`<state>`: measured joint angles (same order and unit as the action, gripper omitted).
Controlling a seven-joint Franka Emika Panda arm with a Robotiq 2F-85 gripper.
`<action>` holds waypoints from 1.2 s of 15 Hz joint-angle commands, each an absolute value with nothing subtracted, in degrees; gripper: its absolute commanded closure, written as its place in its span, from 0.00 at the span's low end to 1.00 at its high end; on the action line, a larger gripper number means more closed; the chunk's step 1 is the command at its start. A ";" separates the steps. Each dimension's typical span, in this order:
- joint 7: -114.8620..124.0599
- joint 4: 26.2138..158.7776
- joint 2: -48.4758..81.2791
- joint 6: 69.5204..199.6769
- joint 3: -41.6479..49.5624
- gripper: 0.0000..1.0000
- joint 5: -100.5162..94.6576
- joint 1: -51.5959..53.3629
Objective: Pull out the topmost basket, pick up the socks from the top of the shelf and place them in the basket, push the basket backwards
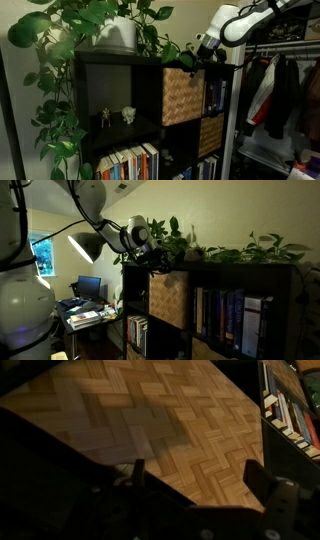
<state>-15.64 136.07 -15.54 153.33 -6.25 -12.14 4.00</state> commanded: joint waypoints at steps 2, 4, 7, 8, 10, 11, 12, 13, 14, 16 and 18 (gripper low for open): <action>-19.06 133.41 -12.09 157.16 -5.04 0.00 -12.51 5.29; -20.40 132.73 -11.04 158.23 -4.97 0.00 -12.32 5.50; -21.54 132.47 -10.31 158.39 -4.94 0.00 -12.74 5.52; -21.95 132.65 -10.13 158.28 -4.79 0.00 -12.74 5.46; -23.30 133.12 -9.79 158.72 -4.43 0.00 -12.53 5.54; -24.19 133.42 -9.64 158.93 -4.22 0.00 -12.23 5.67; -25.30 133.83 -9.41 159.35 -3.97 0.00 -11.89 5.83; -26.13 134.10 -9.26 159.41 -3.86 0.00 -11.76 5.89; -26.18 134.22 -9.40 159.06 -3.93 0.00 -11.99 5.79; -26.55 134.64 -10.19 158.15 -4.04 0.00 -12.08 5.88; -28.56 135.46 -11.32 157.02 -3.83 0.00 -11.23 6.61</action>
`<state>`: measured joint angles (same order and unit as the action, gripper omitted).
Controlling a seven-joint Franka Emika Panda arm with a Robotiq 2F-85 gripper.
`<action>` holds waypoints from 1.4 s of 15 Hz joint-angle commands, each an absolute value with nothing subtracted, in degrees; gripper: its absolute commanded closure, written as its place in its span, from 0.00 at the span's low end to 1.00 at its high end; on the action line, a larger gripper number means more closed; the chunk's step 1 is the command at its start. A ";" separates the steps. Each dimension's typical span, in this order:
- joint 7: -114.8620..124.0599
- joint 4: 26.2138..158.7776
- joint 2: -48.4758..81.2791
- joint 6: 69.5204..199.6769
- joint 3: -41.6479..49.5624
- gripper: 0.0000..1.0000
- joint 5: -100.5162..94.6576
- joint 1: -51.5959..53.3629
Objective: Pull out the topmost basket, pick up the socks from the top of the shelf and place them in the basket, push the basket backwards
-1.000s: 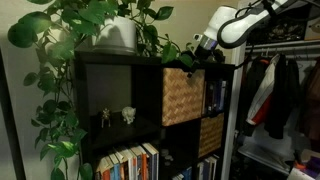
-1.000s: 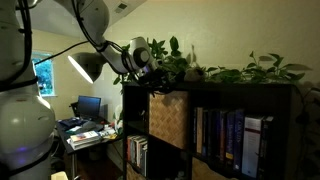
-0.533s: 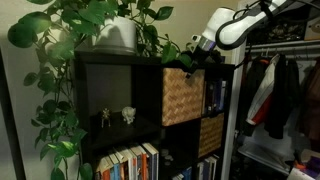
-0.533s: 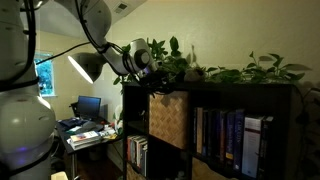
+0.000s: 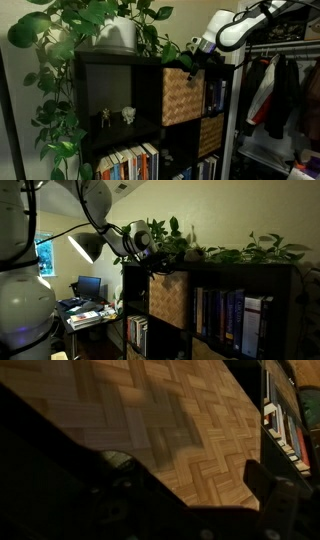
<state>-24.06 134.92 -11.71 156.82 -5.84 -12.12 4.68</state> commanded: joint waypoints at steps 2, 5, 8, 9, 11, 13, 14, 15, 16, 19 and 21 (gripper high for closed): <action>-30.39 136.61 -12.66 156.01 -3.55 0.00 -10.97 7.23; -33.94 138.72 -14.76 155.27 -2.75 0.00 -9.74 8.39; -37.53 140.33 -16.60 154.51 -2.05 0.00 -8.61 9.27; -38.67 140.74 -17.18 154.17 -1.78 0.00 -7.97 9.59; -42.12 141.45 -18.29 152.77 -0.92 0.00 -5.04 10.87; -45.97 142.29 -19.89 150.48 0.09 0.00 -1.51 12.39; -47.51 142.80 -20.92 149.06 0.39 0.00 -0.50 12.76; -48.39 143.15 -21.92 147.55 0.43 0.00 -0.18 12.77; -48.87 143.58 -22.91 146.20 0.32 0.00 -0.40 12.64; -49.35 144.47 -25.36 142.13 0.13 0.00 -1.20 12.42; -49.94 145.07 -26.94 139.74 0.29 0.00 -1.14 12.59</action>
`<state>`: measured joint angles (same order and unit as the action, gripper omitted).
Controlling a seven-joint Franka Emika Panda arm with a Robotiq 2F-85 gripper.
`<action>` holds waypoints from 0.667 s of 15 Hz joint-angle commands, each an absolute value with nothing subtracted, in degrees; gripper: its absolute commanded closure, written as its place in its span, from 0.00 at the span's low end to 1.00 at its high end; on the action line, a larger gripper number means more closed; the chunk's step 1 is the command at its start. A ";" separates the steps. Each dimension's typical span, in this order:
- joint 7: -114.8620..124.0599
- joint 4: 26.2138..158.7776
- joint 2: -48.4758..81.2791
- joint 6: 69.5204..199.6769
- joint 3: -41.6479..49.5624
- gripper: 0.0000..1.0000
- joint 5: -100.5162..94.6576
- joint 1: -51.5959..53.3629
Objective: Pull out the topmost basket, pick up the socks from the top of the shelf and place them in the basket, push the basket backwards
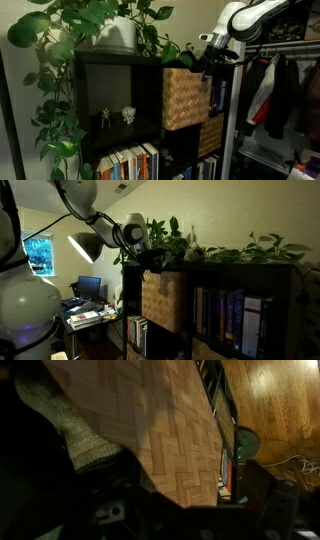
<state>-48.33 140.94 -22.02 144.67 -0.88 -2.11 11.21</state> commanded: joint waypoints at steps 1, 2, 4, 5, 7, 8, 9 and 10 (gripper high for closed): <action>-50.19 145.44 -27.66 138.83 0.36 0.00 -1.03 12.71; -49.76 145.75 -28.31 138.51 0.10 0.00 -1.59 12.40; -47.82 146.30 -28.84 140.43 -0.65 0.00 -3.09 11.42; -45.81 146.40 -28.73 142.63 -1.34 0.00 -4.11 10.52; -42.60 145.28 -27.61 145.50 -1.56 0.00 -4.05 10.10; -40.44 145.10 -27.34 146.78 -1.84 0.00 -4.40 9.70; -38.59 144.54 -26.96 147.75 -1.92 0.00 -4.58 9.59; -37.11 144.20 -26.79 148.51 -1.95 0.00 -4.88 9.48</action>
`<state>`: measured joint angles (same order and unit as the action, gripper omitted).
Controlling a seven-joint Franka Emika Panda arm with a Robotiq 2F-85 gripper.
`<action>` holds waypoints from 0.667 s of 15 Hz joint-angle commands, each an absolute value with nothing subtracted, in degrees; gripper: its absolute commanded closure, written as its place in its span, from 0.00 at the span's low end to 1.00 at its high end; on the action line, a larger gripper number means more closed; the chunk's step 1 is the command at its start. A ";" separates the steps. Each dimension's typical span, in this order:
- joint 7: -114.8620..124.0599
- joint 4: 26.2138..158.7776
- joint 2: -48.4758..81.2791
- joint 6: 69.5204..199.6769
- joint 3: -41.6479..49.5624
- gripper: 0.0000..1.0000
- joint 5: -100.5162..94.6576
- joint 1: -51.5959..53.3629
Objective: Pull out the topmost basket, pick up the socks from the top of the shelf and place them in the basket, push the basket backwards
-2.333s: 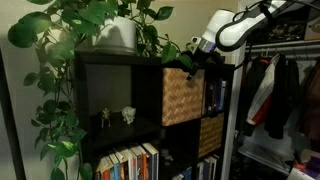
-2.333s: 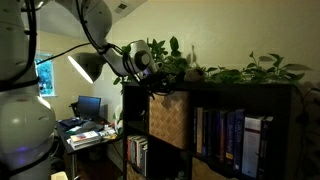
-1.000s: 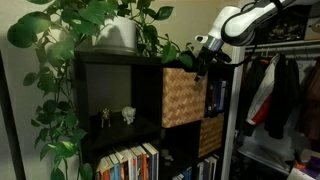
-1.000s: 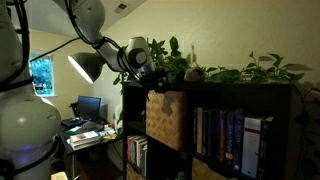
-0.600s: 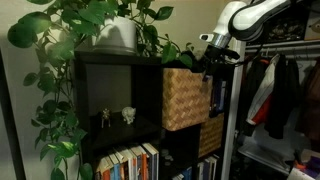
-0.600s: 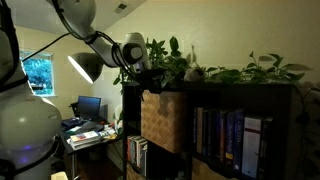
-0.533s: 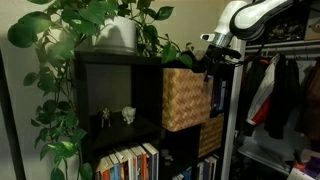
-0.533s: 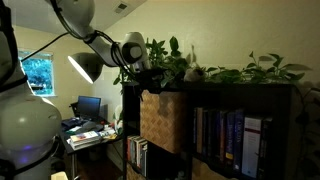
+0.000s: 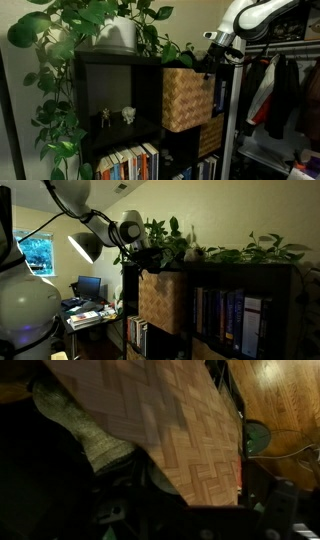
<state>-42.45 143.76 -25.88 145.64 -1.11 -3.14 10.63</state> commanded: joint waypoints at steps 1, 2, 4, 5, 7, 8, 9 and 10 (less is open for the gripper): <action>-34.65 143.82 -26.71 149.23 -2.45 0.00 -5.83 8.78; -32.40 143.41 -26.70 149.38 -2.81 0.00 -6.75 8.29; -27.18 142.13 -26.75 148.52 -3.76 0.00 -9.67 6.91; -24.66 141.21 -26.87 147.56 -4.20 0.00 -11.32 6.20; -19.83 139.63 -27.02 146.87 -5.20 0.00 -14.45 4.49; -17.79 138.82 -27.02 146.94 -5.58 0.00 -15.80 3.64; -16.15 138.01 -26.88 147.06 -5.72 0.00 -16.73 3.02; -14.55 137.10 -26.64 147.13 -5.88 0.00 -17.58 2.29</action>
